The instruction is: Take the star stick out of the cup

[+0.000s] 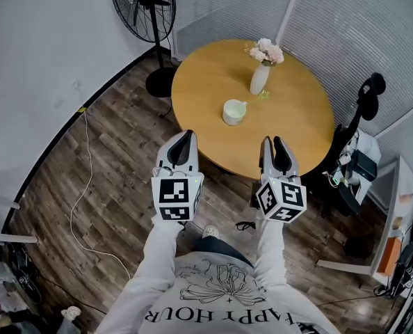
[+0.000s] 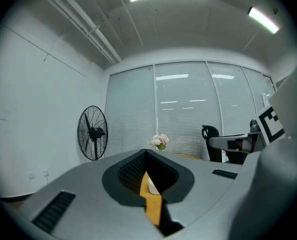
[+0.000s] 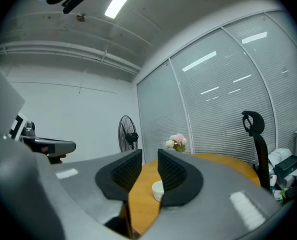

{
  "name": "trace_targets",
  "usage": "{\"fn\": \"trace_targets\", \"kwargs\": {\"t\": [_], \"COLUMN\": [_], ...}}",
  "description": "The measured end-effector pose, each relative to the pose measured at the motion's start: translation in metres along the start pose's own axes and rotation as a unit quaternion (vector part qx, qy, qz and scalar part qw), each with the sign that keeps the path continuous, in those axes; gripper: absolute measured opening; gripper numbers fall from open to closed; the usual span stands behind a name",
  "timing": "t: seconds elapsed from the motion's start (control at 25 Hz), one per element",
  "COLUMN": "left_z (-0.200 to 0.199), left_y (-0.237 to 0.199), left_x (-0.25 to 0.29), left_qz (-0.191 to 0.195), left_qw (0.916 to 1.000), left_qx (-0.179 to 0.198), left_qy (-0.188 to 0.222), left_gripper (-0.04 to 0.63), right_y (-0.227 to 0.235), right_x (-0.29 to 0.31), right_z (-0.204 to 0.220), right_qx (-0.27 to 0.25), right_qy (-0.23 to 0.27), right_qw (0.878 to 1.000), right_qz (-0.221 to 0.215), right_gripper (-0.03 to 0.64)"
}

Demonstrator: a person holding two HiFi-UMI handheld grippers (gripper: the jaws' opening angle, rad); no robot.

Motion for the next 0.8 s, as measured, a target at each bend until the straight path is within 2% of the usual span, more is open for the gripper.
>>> {"fn": "trace_targets", "kwargs": {"t": [0.48,0.8], "left_z": [0.016,0.033], "left_y": [0.003,-0.017], "left_x": [0.065,0.101], "left_qz": [-0.014,-0.019], "left_qw": [0.9996,0.9989], "left_qx": [-0.005,-0.009], "left_qy": [-0.026,-0.041], "left_gripper": [0.005,0.005], "right_y": [0.039,0.051], "right_x": [0.06,0.095], "right_z": [0.023,0.047], "right_qx": [0.022,0.046], "right_qy": [-0.027,-0.043], "right_qw": [0.999,0.998], "right_qz": [-0.013,-0.007], "right_gripper": [0.092,0.094]}}
Point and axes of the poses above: the fingertips, and each gripper's own axes: x forward along the fingers, y to its right, z out of its underside, the point moved 2 cm from there along -x, backward along the fingers, and after that the axes turned 3 degrees about y, right-handed, at the moved point
